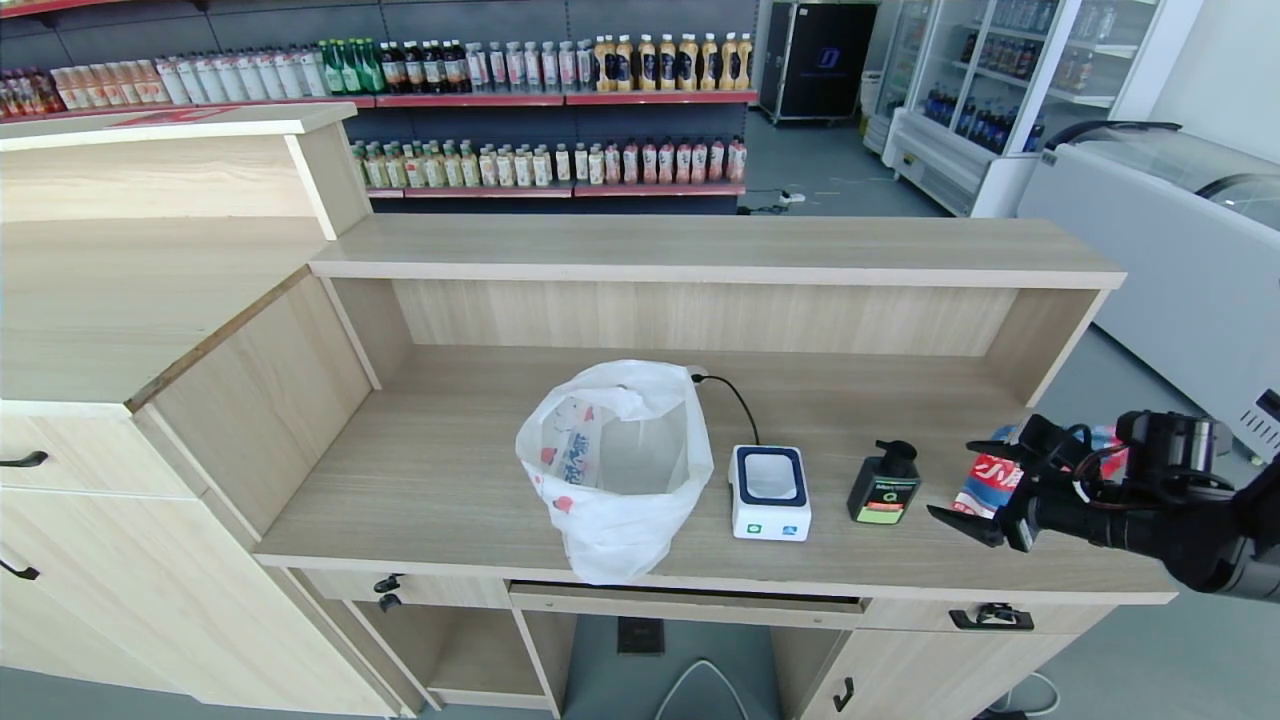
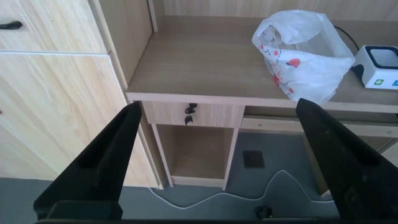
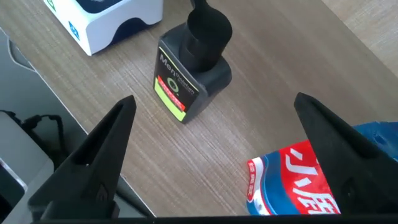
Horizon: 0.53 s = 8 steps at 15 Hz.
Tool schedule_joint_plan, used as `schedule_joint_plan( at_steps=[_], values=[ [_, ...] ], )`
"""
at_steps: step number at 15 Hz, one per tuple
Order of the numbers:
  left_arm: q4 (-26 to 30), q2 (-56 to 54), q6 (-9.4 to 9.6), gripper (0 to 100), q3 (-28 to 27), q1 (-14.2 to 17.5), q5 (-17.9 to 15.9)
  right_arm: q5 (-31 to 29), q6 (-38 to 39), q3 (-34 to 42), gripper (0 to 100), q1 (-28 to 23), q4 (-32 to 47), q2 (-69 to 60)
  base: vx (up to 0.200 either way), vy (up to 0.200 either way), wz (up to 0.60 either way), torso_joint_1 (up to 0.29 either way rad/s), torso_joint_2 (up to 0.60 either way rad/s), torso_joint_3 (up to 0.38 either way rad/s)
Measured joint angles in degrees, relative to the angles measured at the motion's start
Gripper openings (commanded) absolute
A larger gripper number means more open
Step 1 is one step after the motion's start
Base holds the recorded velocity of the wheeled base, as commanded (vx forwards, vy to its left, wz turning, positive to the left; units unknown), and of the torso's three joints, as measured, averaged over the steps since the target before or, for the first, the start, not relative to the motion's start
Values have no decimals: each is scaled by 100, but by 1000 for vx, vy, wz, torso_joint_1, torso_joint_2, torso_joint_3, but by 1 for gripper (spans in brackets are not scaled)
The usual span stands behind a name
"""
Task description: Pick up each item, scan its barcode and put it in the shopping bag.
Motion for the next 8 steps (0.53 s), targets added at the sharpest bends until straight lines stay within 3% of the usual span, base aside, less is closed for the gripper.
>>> schedule_joint_plan(
  at_steps=[8],
  values=[
    [0,0,0,100,0,0,0,10,-16,-720,100,364,18,755,0,0,0,0,0,0]
  ],
)
